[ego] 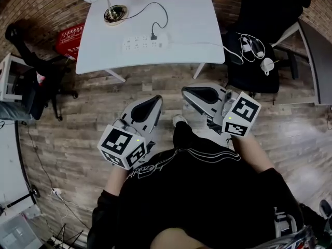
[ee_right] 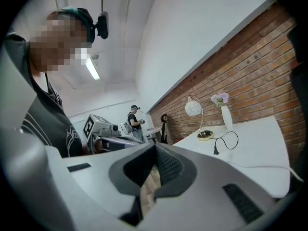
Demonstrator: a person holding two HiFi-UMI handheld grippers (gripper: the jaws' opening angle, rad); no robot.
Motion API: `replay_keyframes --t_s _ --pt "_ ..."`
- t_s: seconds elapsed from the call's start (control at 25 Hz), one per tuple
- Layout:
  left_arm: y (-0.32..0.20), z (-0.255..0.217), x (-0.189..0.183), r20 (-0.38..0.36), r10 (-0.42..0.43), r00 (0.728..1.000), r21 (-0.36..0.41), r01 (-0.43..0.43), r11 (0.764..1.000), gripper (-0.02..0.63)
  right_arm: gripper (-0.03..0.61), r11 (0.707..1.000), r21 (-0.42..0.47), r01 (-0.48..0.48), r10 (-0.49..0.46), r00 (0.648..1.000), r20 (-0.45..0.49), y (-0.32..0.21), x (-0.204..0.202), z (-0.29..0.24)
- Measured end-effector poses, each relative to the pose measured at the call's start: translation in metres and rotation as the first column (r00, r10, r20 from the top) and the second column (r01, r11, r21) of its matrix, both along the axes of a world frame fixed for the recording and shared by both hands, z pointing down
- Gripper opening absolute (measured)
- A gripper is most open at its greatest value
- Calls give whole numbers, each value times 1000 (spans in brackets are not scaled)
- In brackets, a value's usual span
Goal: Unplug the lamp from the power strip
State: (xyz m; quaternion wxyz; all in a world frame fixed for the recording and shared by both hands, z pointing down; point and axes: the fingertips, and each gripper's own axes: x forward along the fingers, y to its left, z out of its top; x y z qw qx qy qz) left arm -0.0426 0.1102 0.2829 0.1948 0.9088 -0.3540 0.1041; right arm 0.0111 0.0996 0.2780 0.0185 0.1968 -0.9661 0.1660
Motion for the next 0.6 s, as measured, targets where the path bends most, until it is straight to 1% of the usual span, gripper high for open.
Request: replay_keyframes --t_s 0.16,0.28,0.44,0.6 --pt "-67 3 5 -25 -36 999 -20 36 999 3 -3 999 11 38 -38 999 -14 -60 5 2" --pt "-108 4 12 -38 -55 998 -28 54 998 3 -3 998 19 64 -64 998 -22 -96 9 5" --pt "-142 8 15 -10 -74 997 -13 74 997 3 -3 997 25 78 -78 997 -30 -128 15 10" --pt "-165 21 7 7 -98 995 -26 98 995 3 -3 997 27 78 -77 996 -43 -151 17 18"
